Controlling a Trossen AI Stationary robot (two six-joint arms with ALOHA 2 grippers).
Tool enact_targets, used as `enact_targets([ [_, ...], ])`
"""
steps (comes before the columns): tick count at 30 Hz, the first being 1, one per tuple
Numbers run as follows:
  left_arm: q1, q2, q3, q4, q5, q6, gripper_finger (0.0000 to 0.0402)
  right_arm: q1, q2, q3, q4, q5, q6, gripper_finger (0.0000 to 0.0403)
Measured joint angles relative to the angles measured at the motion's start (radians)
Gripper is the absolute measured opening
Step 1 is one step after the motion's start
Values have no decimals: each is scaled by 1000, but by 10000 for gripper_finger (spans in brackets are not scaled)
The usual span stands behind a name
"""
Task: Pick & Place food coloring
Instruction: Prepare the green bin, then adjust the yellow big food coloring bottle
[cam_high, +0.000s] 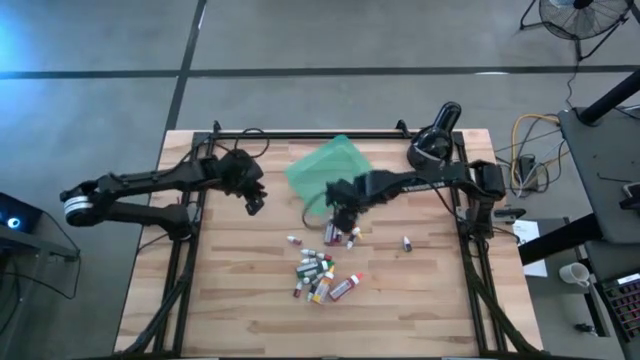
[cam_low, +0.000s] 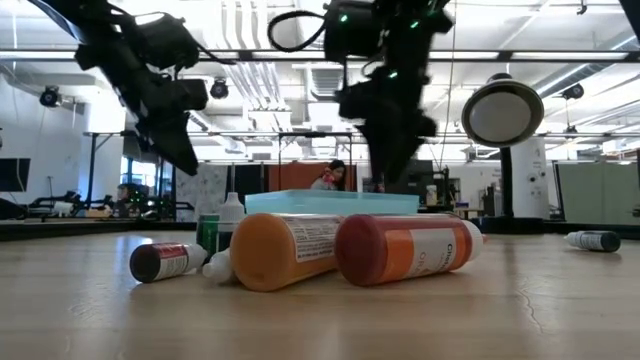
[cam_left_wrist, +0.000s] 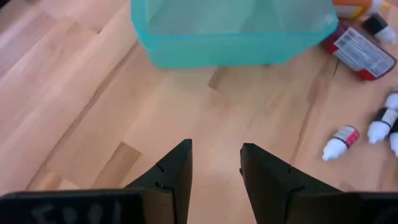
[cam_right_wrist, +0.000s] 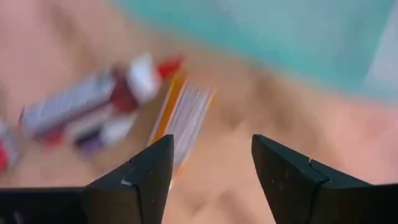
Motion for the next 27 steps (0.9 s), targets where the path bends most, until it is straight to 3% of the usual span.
enact_targets([
  [4, -2, 0, -11, 0, 1, -20, 110, 28, 5, -51, 69, -80, 139, 210],
  [12, -7, -3, -11, 1, 6, -22, 110, 41, 37, -117, 104, -123, 363, 210],
  [27, -10, -2, -11, 1, 14, -25, 110, 55, 37, -199, 142, -66, 310, 210],
])
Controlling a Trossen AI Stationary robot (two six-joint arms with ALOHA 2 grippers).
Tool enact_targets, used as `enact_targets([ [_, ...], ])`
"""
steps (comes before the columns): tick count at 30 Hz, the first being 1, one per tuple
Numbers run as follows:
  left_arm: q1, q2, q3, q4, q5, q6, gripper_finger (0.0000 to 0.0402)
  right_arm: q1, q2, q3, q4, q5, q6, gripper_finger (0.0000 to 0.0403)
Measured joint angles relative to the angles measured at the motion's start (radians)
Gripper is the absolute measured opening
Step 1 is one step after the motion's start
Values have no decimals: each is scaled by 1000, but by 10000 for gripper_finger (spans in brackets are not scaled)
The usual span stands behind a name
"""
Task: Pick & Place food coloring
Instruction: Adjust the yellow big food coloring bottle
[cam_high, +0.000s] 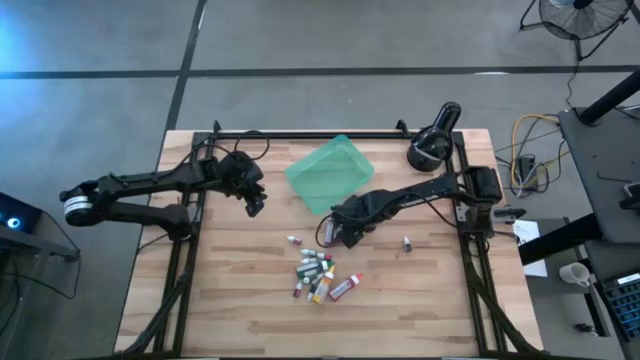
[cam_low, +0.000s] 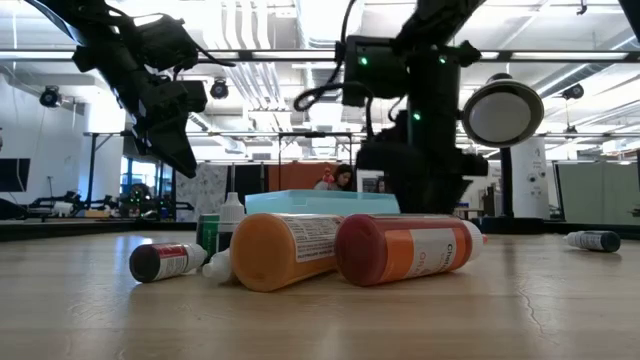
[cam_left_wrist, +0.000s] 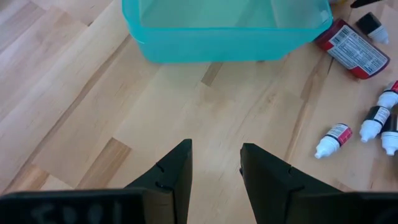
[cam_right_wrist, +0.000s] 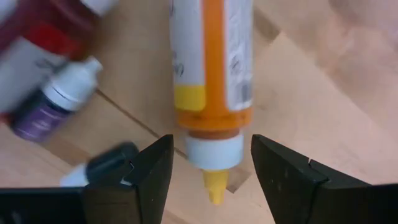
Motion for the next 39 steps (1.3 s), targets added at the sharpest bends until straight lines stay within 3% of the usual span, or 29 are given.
enact_targets([
  [6, 0, 0, 0, 0, 0, -15, 110, 0, -5, -48, 55, 4, -87, 200],
  [15, 0, 0, 0, 0, -2, -33, 110, -1, -5, -53, 95, 20, -236, 114],
  [20, 0, 0, 0, 0, -3, -47, 110, -7, -15, -49, 80, -16, -240, 107],
  [22, 0, 0, 0, 2, -3, -48, 110, -21, -25, -32, 9, -94, -220, 107],
  [30, 0, 0, 0, 66, -3, -56, 110, -109, -48, 73, -441, -596, -158, 114],
  [33, 0, 0, 0, 86, -3, -55, 110, -118, -51, 77, -512, -800, -157, 120],
  [39, 0, 1, 0, 114, -3, -53, 110, -57, -51, 30, -531, -1035, -147, 116],
])
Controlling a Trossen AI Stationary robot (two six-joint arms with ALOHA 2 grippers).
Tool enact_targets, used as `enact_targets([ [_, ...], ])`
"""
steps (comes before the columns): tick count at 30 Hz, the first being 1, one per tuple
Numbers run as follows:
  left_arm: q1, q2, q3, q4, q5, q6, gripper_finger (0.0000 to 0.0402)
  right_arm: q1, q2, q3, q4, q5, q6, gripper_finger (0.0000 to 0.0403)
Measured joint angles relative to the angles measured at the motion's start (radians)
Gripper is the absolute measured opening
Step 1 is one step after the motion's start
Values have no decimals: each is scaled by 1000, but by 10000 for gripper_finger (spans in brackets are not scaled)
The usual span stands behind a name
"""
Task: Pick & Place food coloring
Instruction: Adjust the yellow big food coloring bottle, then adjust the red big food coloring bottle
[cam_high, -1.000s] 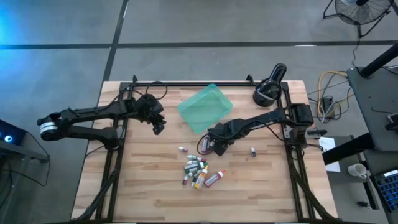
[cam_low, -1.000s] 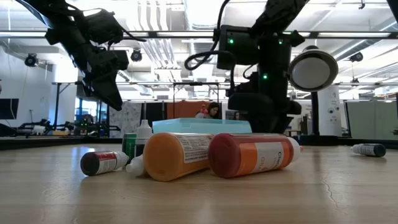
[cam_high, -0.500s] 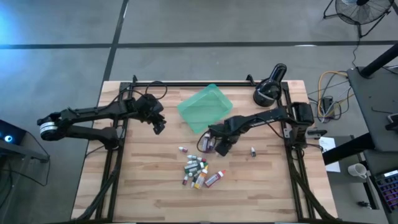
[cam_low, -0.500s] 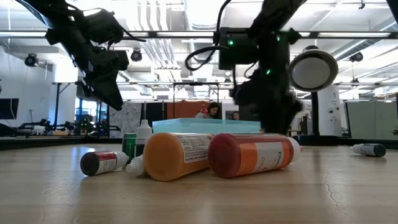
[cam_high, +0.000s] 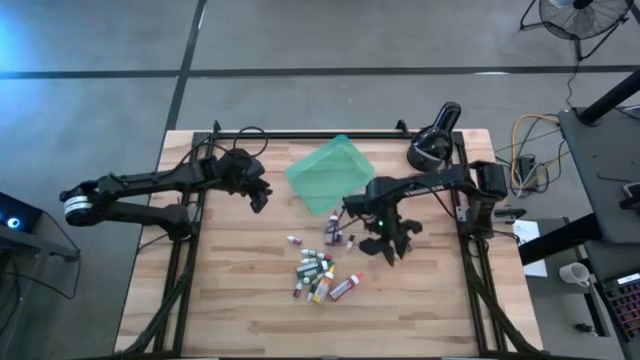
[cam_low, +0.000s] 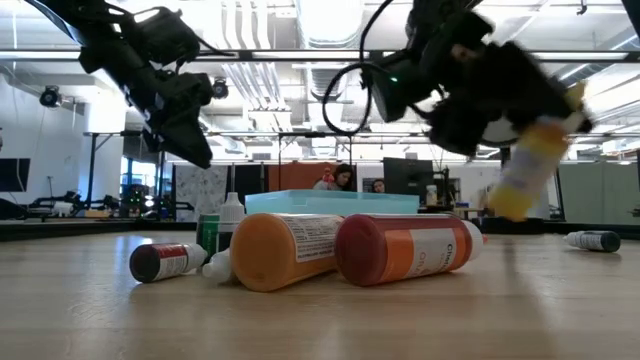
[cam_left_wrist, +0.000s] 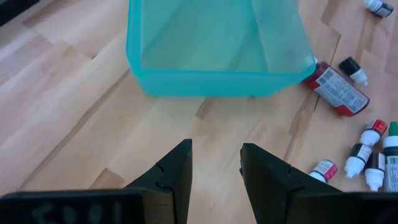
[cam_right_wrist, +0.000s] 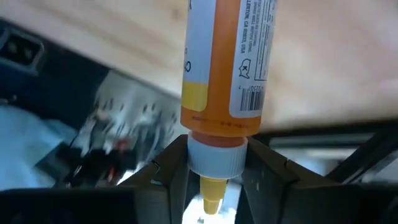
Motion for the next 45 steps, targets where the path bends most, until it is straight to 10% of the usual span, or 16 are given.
enact_targets([
  [15, 0, 0, 0, 45, 0, 37, 110, 230, 0, -214, 21, -322, 124, 122],
  [35, 0, 0, 0, 44, 0, 37, 110, 258, -2, -377, 192, -304, 151, 134],
  [45, 0, 0, 0, 44, 0, 43, 110, 258, -6, -321, 196, -75, 154, 191],
])
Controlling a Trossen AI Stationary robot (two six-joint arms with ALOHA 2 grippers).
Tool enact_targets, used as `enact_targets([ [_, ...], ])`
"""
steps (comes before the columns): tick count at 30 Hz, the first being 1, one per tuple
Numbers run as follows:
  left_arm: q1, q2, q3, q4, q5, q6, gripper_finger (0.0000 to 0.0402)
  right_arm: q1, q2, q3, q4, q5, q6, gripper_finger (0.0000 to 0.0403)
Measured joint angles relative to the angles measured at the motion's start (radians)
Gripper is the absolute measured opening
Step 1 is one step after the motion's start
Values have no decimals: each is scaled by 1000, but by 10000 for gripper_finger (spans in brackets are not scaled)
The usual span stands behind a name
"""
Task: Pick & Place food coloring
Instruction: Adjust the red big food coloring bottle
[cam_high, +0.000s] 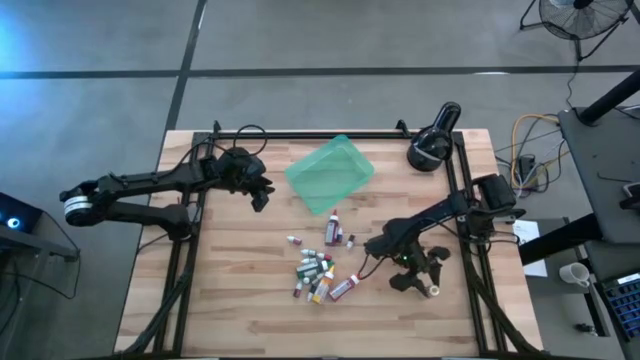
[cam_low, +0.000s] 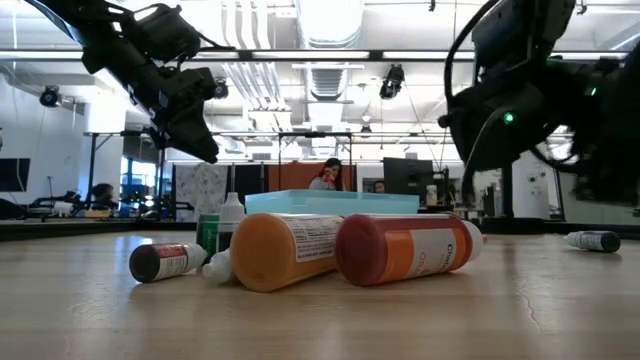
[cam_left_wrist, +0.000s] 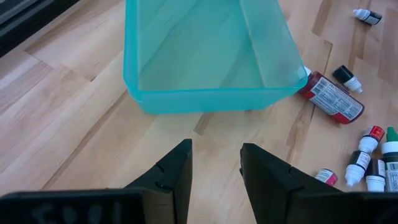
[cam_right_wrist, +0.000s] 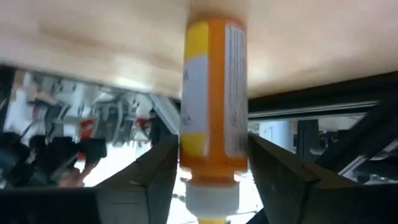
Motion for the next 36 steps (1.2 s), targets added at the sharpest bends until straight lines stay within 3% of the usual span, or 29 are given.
enact_targets([
  [10, 0, 0, 0, 0, 0, -1, 110, -1, -2, 122, -10, 219, -4, 251],
  [16, 0, 0, 0, -15, 1, -2, 110, 0, -2, 262, -2, 472, -122, 267],
  [20, -1, 0, 0, -46, 1, -9, 110, 12, -2, 374, 3, 679, -276, 264],
  [24, -13, 0, 0, -80, 3, -7, 110, 69, -2, 445, 54, 838, -612, 253],
  [29, -34, 0, 0, -124, 4, 9, 110, 122, -2, 424, 200, 875, -917, 243],
  [36, -57, 0, 0, -145, 4, 6, 110, 124, 0, 337, 408, 877, -923, 240],
])
